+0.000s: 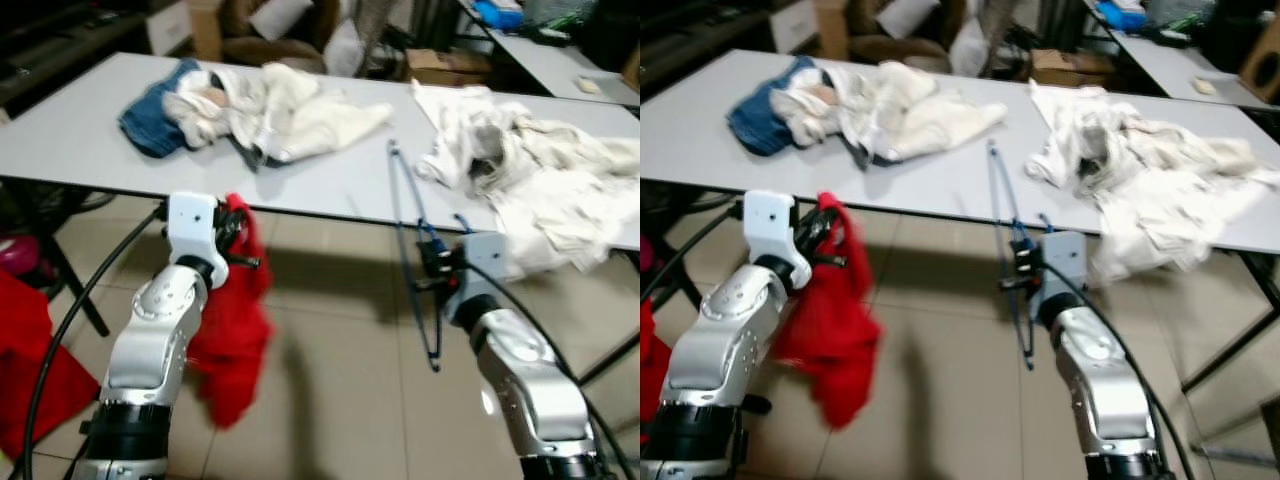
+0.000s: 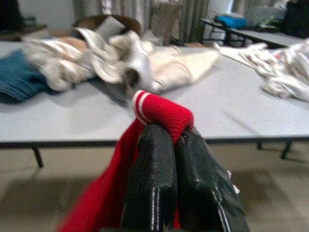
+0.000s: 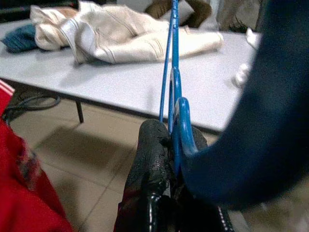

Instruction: Hang hanger

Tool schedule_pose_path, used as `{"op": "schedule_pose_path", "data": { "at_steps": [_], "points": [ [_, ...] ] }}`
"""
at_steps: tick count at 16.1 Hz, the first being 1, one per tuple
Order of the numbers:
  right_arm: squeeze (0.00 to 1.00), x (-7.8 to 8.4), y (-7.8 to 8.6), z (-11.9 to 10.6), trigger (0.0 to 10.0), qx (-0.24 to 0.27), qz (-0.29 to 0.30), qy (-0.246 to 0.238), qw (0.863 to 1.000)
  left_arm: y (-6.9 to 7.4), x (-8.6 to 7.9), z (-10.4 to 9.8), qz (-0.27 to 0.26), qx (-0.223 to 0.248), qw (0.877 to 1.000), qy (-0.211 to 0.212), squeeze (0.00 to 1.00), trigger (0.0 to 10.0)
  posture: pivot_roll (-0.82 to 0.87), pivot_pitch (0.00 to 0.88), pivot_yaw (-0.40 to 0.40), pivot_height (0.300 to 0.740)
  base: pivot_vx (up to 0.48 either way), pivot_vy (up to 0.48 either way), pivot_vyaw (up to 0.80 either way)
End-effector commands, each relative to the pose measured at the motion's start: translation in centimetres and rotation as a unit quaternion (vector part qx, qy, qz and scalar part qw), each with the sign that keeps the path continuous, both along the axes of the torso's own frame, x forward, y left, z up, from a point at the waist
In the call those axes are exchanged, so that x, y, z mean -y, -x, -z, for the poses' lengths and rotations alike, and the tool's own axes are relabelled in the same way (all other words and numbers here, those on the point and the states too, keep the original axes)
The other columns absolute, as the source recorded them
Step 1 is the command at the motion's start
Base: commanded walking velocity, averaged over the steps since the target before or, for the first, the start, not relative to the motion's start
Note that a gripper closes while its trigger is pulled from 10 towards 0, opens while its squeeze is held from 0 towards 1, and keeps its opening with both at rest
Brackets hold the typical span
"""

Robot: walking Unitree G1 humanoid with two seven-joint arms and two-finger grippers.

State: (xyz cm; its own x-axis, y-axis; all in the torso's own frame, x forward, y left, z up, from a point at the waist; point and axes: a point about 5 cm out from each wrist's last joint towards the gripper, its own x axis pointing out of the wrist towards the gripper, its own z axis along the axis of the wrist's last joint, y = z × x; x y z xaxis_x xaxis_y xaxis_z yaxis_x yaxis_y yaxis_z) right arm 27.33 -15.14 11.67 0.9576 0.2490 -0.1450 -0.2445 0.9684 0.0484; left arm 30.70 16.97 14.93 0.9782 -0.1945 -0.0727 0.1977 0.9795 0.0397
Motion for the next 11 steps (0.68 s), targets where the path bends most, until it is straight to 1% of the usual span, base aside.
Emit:
{"op": "schedule_pose_path", "data": {
  "at_steps": [1,7,9,11],
  "points": [
    [0.00,-0.72,-0.19,-0.49,10.0,0.013,-0.010,-0.002,1.000,-0.16,-0.66,-0.82,-0.006,0.019,1.000,-0.007,0.00,10.0,-0.09,0.000,-0.039,0.740,0.379,0.000,0.00],
    [0.00,-0.50,-0.07,-0.11,10.0,0.009,-0.011,0.002,1.000,-0.15,-0.85,-0.80,-0.004,0.018,1.000,-0.010,0.00,10.0,-0.08,0.000,-0.034,0.740,0.377,0.000,0.00],
    [0.00,-0.41,-0.13,-0.18,10.0,0.009,-0.018,0.007,1.000,-0.35,-0.80,-0.98,-0.003,0.020,1.000,-0.009,0.00,10.0,-0.08,0.000,-0.036,0.740,0.379,0.000,0.00],
    [0.00,0.26,-0.39,-0.58,10.0,0.015,-0.041,0.023,0.999,-0.75,-0.72,-1.40,0.008,0.027,0.999,-0.016,0.00,10.0,-0.08,0.000,-0.038,0.740,0.379,0.000,0.00]
  ]
}}
